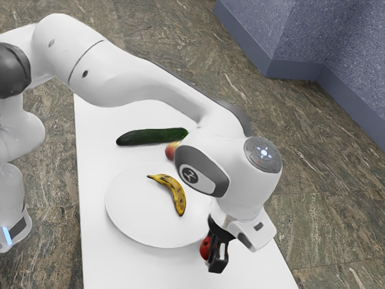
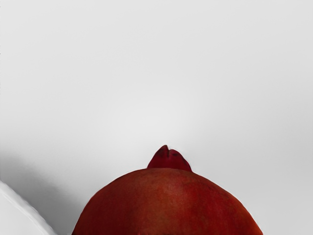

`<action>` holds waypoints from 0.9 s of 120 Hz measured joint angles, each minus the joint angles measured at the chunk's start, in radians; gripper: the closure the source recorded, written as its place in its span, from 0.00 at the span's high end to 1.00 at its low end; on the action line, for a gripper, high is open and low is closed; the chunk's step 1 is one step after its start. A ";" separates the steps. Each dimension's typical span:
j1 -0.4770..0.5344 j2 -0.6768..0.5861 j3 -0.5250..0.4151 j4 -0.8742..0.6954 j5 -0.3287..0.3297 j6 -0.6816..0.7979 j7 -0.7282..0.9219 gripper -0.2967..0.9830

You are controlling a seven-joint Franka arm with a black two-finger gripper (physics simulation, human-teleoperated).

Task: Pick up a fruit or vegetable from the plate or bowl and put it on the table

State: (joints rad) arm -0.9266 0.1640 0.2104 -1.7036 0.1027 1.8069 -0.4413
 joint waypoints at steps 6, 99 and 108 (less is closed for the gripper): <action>0.028 0.023 -0.015 0.008 -0.001 -0.008 -0.002 0.50; 0.117 0.098 -0.080 0.042 -0.041 -0.028 -0.003 0.74; 0.121 0.098 -0.080 0.042 -0.042 -0.028 -0.001 0.75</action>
State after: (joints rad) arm -0.8057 0.2618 0.1303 -1.6617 0.0607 1.7792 -0.4424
